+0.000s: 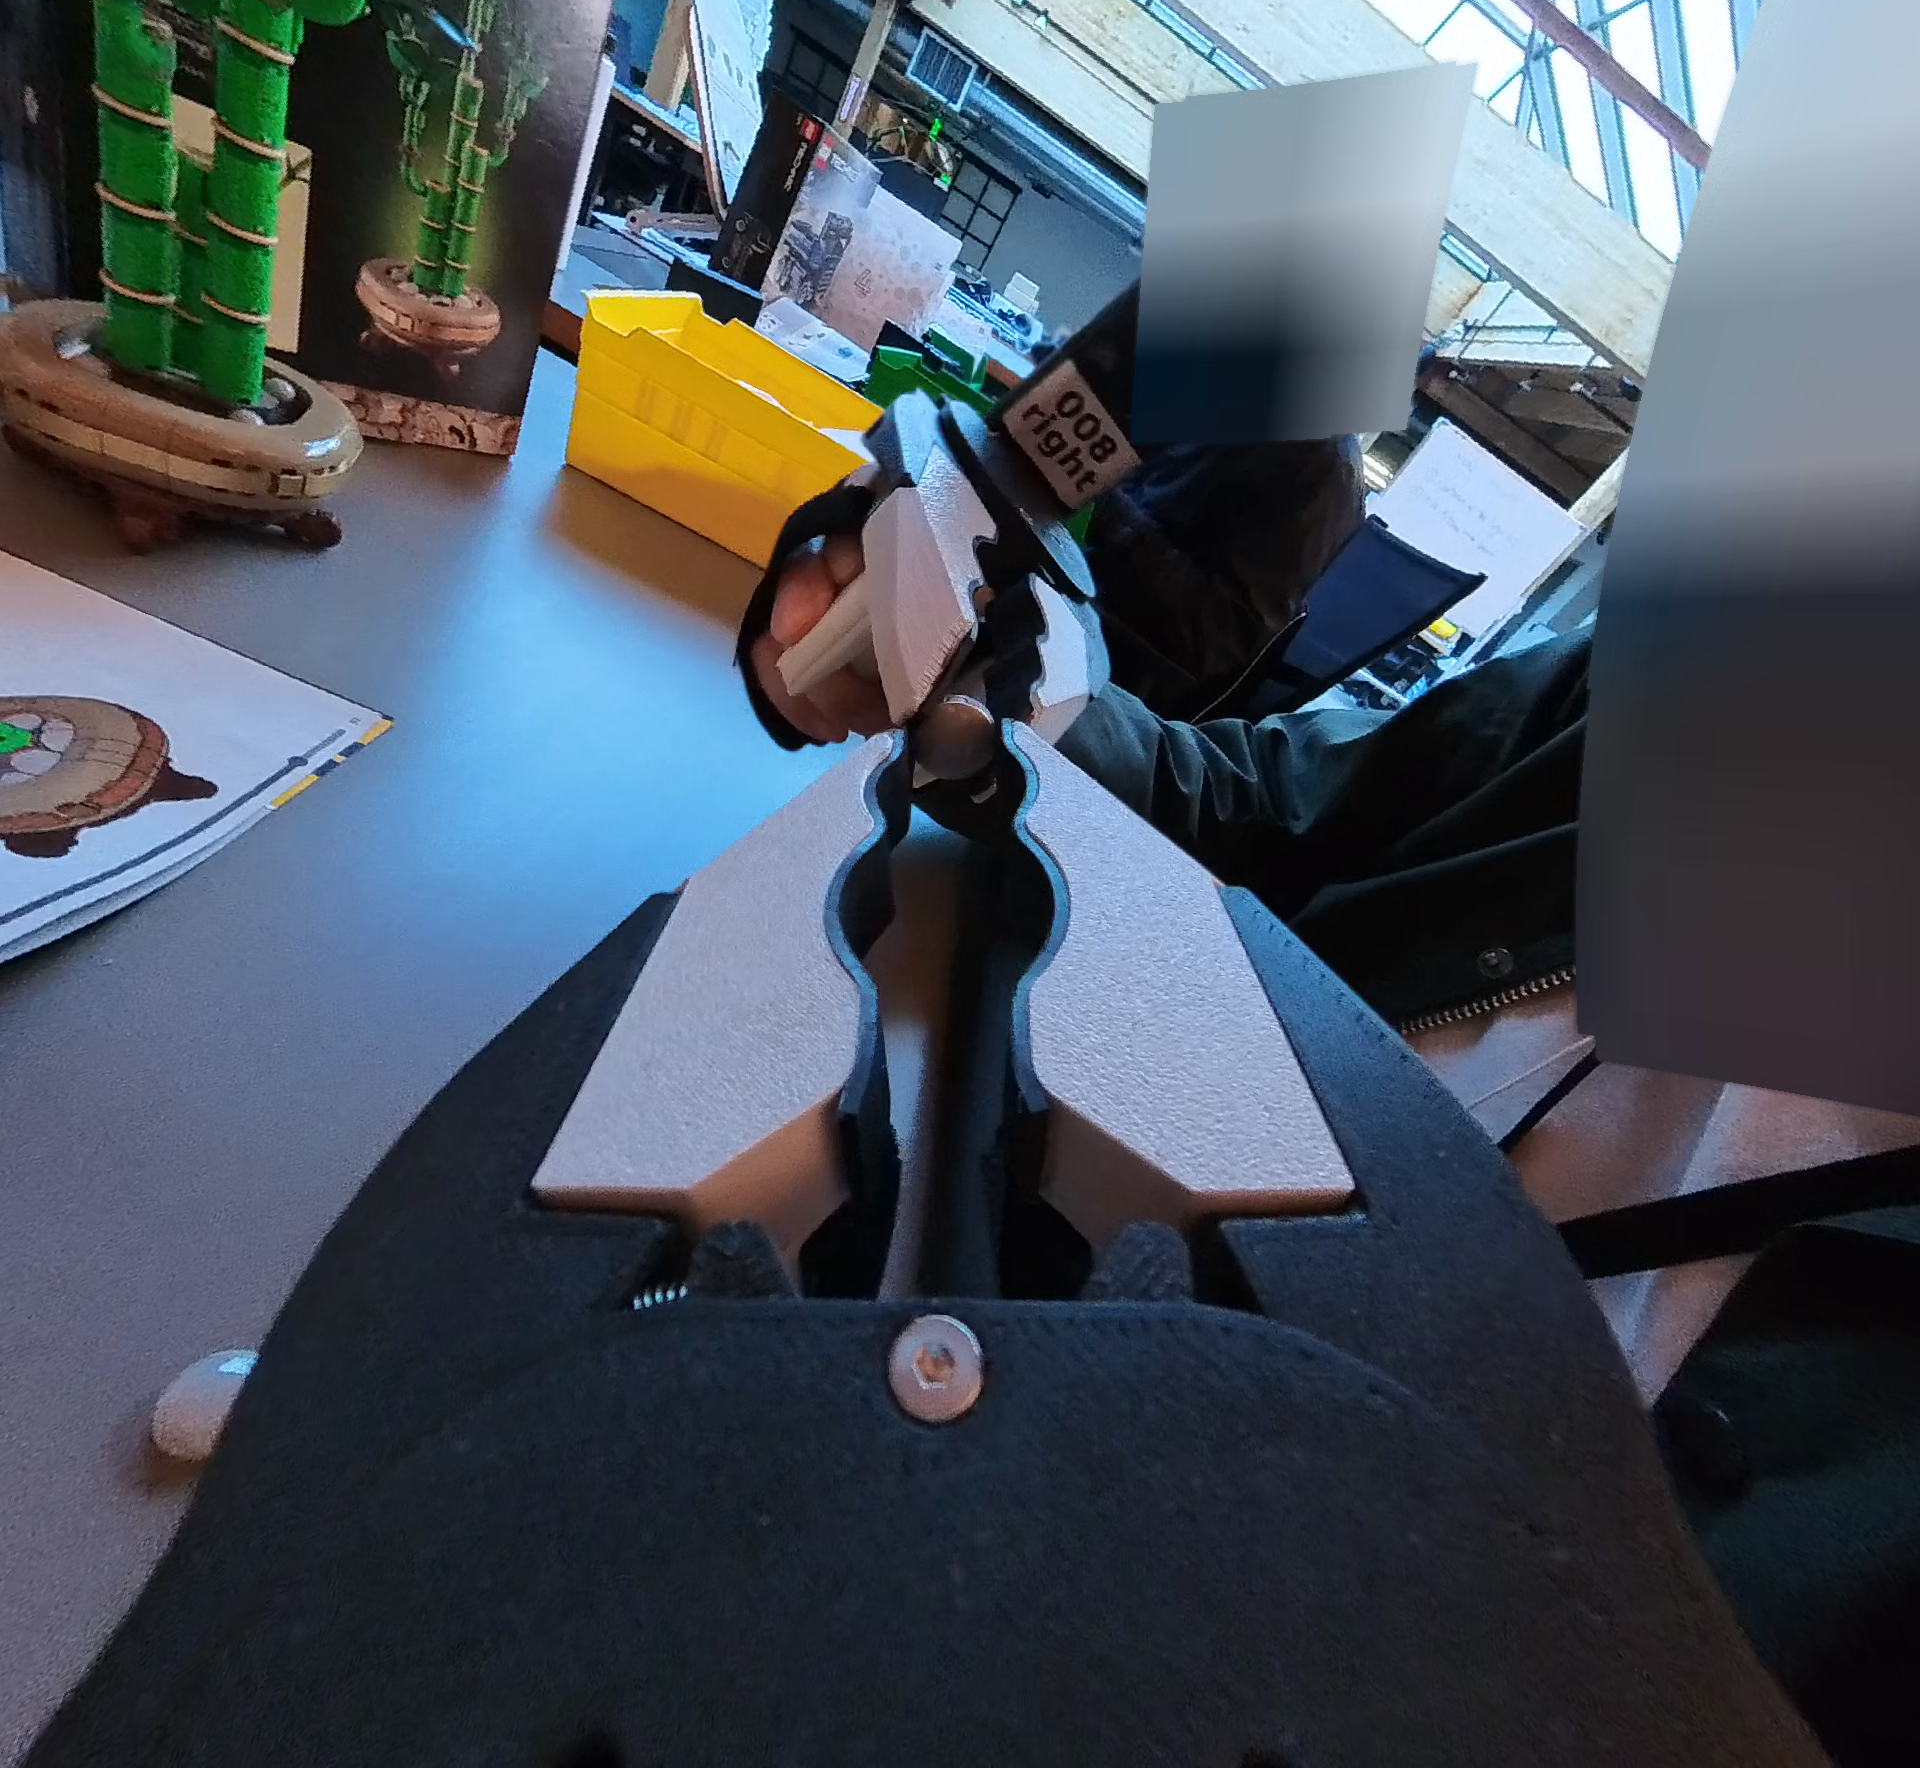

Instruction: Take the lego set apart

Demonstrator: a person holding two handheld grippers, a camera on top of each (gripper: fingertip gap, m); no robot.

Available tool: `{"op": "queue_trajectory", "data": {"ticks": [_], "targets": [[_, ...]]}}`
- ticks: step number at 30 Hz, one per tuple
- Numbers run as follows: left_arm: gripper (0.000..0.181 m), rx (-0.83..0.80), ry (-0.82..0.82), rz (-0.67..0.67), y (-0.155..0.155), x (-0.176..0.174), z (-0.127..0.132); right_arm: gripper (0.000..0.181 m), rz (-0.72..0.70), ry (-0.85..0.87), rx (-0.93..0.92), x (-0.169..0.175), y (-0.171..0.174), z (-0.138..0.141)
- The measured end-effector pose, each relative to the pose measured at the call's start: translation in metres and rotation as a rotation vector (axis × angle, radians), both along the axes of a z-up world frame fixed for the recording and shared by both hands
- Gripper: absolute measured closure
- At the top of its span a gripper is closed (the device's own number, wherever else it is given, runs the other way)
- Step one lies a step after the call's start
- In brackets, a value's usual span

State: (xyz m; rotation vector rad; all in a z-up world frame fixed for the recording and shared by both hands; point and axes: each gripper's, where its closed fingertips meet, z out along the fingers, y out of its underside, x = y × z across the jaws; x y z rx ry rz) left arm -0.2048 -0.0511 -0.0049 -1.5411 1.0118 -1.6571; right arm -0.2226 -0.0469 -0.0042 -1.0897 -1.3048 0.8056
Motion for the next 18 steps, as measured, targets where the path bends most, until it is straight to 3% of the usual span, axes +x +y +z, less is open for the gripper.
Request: {"op": "queue_trajectory", "data": {"ticks": [5, 15, 17, 18], "targets": [[0.168, -0.037, 0.004, -0.001, 0.004, 0.0, -0.001, 0.166, -0.049, -0.033, 0.027, 0.0, 0.003, -0.002], [0.168, -0.075, 0.057, -0.009, 0.001, 0.003, -0.008, 0.167, 0.001, -0.059, -0.031, 0.004, 0.0, -0.01], [0.169, -0.107, 0.001, 0.057, 0.016, -0.013, 0.0, 0.167, -0.064, -0.022, -0.032, 0.021, 0.013, -0.004], [0.168, -0.154, -0.081, 0.129, 0.035, -0.037, 0.011, 0.167, -0.098, 0.082, -0.055, 0.042, 0.022, 0.014]]}}
